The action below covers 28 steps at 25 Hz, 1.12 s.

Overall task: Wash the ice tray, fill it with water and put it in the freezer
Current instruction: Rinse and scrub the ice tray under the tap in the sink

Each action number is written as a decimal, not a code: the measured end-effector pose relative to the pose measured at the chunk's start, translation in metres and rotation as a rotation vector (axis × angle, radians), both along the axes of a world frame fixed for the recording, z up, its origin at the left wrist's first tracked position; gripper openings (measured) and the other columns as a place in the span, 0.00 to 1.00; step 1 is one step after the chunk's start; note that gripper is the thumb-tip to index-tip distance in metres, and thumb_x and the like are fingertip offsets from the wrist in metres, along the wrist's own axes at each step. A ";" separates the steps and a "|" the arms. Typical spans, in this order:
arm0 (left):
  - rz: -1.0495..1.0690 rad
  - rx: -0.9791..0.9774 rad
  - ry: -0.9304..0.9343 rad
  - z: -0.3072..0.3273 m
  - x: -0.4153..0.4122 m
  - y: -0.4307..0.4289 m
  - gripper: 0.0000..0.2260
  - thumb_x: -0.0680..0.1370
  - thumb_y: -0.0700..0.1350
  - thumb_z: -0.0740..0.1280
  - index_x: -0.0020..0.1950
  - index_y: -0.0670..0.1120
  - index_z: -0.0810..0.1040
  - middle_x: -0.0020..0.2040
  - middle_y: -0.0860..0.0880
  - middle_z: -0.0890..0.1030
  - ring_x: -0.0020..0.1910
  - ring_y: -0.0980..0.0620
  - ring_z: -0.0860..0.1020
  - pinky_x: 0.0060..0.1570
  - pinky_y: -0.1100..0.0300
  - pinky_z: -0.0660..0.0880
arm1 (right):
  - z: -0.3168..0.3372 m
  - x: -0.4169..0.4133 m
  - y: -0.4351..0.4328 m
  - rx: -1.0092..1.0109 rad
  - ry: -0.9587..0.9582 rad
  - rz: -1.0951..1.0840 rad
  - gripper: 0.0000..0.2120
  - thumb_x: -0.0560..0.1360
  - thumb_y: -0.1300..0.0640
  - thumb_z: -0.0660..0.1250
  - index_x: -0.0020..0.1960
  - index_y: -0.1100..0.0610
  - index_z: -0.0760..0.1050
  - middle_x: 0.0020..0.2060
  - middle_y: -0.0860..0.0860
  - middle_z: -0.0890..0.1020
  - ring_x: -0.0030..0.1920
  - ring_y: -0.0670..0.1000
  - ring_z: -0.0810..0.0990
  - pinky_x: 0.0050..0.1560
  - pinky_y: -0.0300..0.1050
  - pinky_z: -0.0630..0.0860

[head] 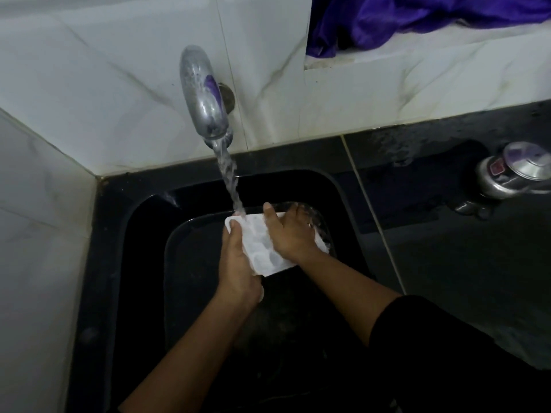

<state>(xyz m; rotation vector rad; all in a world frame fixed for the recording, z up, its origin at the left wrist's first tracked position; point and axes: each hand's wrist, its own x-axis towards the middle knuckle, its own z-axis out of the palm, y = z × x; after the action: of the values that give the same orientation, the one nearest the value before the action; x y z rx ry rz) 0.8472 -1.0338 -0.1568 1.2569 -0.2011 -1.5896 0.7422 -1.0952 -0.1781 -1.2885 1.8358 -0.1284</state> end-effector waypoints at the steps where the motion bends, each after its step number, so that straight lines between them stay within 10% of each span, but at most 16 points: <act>1: 0.009 -0.015 0.017 -0.004 0.004 -0.003 0.25 0.82 0.64 0.64 0.74 0.51 0.75 0.68 0.39 0.82 0.66 0.38 0.81 0.67 0.39 0.77 | 0.004 0.010 0.010 -0.027 -0.002 0.094 0.44 0.82 0.31 0.49 0.84 0.62 0.46 0.84 0.61 0.46 0.84 0.61 0.46 0.82 0.60 0.46; 4: 0.035 -0.030 -0.009 -0.012 0.012 -0.008 0.27 0.82 0.64 0.64 0.77 0.51 0.73 0.70 0.40 0.81 0.68 0.38 0.80 0.67 0.39 0.77 | 0.015 0.029 0.041 -0.058 -0.163 0.246 0.40 0.84 0.34 0.47 0.85 0.60 0.43 0.84 0.58 0.46 0.84 0.56 0.44 0.82 0.56 0.42; 9: -0.059 -0.031 0.011 -0.001 0.008 0.010 0.30 0.83 0.63 0.61 0.79 0.47 0.70 0.69 0.39 0.81 0.68 0.39 0.80 0.64 0.44 0.79 | 0.002 -0.001 0.000 0.047 -0.090 -0.097 0.44 0.83 0.31 0.48 0.84 0.64 0.47 0.83 0.61 0.51 0.83 0.59 0.49 0.82 0.56 0.45; 14: 0.064 -0.060 -0.039 0.001 0.021 0.001 0.22 0.86 0.60 0.59 0.77 0.54 0.72 0.68 0.43 0.83 0.64 0.42 0.83 0.59 0.44 0.80 | 0.012 0.039 0.040 -0.103 -0.189 0.279 0.40 0.84 0.33 0.48 0.85 0.58 0.44 0.84 0.55 0.45 0.84 0.55 0.42 0.82 0.56 0.41; 18: -0.006 -0.073 -0.011 -0.002 0.019 0.012 0.33 0.80 0.65 0.66 0.80 0.49 0.70 0.71 0.39 0.79 0.68 0.40 0.80 0.61 0.44 0.81 | -0.006 0.010 -0.011 0.008 -0.022 0.004 0.40 0.83 0.33 0.48 0.84 0.60 0.49 0.83 0.62 0.50 0.83 0.63 0.48 0.81 0.60 0.48; 23: 0.151 -0.092 -0.058 0.015 0.030 0.002 0.15 0.87 0.56 0.56 0.71 0.56 0.75 0.61 0.46 0.85 0.52 0.51 0.87 0.44 0.56 0.84 | 0.020 0.051 0.043 -0.120 -0.214 0.343 0.38 0.85 0.36 0.48 0.85 0.57 0.44 0.84 0.56 0.45 0.84 0.55 0.42 0.82 0.54 0.41; 28: 0.064 -0.117 -0.045 0.037 0.030 0.020 0.18 0.87 0.56 0.56 0.73 0.53 0.74 0.61 0.48 0.86 0.58 0.48 0.86 0.48 0.52 0.85 | 0.000 0.000 -0.010 -0.055 -0.168 -0.045 0.37 0.84 0.34 0.50 0.83 0.57 0.54 0.81 0.59 0.60 0.81 0.60 0.58 0.80 0.57 0.55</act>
<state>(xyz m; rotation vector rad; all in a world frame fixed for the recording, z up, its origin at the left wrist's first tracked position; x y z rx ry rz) 0.8772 -1.0139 -0.1197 1.1980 -0.2761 -1.4747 0.7424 -1.1052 -0.1784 -1.2354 1.7284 -0.3039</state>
